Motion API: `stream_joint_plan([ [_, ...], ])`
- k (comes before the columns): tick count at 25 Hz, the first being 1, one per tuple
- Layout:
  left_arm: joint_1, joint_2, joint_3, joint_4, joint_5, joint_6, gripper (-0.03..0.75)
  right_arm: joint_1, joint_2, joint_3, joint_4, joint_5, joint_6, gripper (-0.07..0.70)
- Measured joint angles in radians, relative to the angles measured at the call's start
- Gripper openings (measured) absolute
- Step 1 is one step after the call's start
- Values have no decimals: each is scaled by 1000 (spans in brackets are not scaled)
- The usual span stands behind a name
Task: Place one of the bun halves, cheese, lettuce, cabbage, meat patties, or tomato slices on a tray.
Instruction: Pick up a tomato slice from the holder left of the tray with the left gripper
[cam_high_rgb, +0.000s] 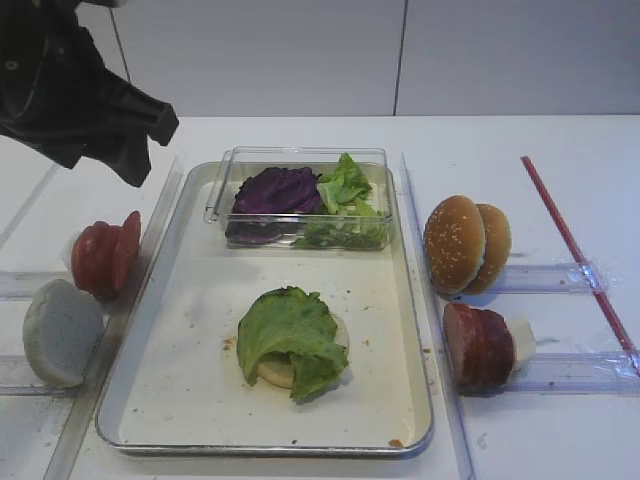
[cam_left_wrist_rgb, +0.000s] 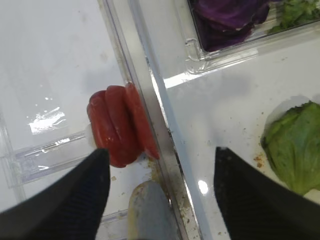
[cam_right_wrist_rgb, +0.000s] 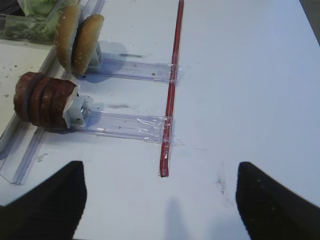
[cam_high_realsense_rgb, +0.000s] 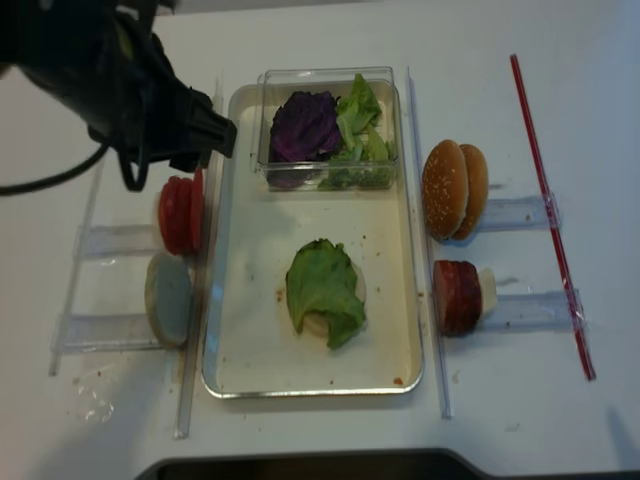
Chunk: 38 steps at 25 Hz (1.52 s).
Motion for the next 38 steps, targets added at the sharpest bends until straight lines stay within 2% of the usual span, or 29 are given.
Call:
stream_joint_plan([
  [7, -1, 127, -52, 0, 12, -62, 405, 0, 0, 0, -2, 0, 2, 616],
  [19, -1, 266, -57, 0, 35, -95, 389, 0, 0, 0, -2, 0, 2, 616],
  [38, -1, 335, -66, 45, -21, -104, 384, 0, 0, 0, -2, 0, 2, 616],
])
